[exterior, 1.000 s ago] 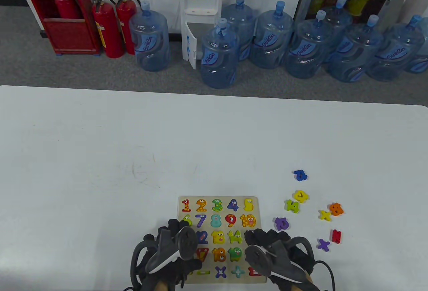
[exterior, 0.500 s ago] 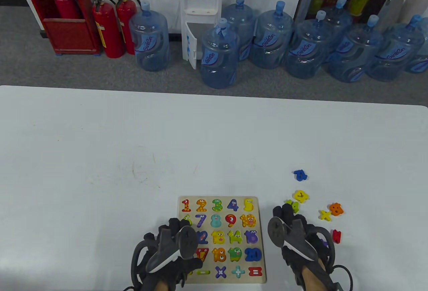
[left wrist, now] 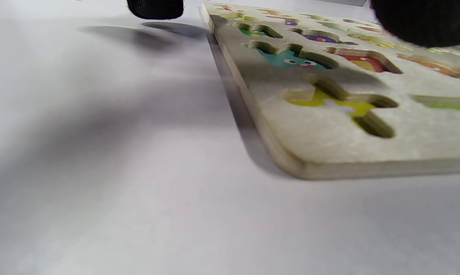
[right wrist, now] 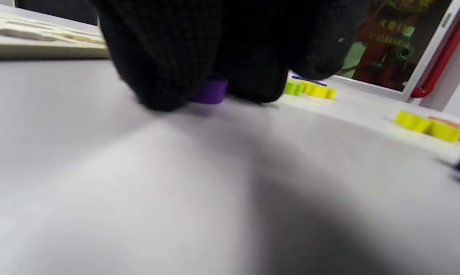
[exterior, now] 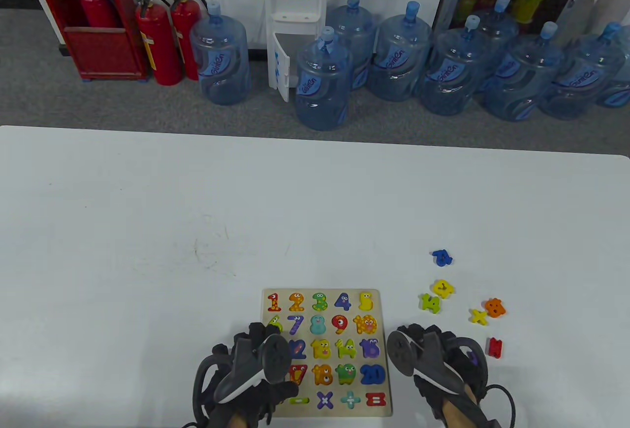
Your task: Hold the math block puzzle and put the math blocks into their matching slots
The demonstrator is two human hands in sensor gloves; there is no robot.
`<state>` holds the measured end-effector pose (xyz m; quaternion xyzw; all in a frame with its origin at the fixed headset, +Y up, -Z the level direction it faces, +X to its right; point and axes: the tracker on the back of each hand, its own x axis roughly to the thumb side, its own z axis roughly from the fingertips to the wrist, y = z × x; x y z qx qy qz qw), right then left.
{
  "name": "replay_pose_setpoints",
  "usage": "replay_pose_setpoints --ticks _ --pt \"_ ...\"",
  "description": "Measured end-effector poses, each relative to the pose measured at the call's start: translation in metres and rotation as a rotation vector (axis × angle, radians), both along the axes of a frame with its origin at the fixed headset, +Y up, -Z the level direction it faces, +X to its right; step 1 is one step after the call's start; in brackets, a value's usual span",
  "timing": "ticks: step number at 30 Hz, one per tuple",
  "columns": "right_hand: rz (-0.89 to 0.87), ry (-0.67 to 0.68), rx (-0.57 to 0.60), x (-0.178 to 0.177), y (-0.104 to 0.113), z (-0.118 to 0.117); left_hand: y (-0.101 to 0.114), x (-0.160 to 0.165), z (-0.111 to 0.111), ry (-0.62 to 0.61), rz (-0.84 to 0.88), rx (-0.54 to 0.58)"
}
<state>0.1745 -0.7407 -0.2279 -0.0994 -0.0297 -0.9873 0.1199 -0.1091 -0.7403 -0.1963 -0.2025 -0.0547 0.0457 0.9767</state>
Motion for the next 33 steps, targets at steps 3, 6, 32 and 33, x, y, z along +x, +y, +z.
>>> replay_pose_setpoints --ticks 3,6,32,33 --pt "0.044 0.021 0.011 -0.006 0.000 0.004 0.000 0.000 0.000 -0.003 0.001 0.004" --pt "0.050 0.016 0.002 -0.009 0.000 0.005 0.000 0.000 0.000 -0.004 0.001 0.003" --pt "-0.066 -0.023 -0.063 -0.004 0.014 0.011 -0.001 0.000 0.001 -0.006 0.006 -0.004" --pt "-0.068 -0.020 -0.044 -0.004 0.014 0.010 -0.001 0.001 0.001 -0.007 0.007 -0.004"
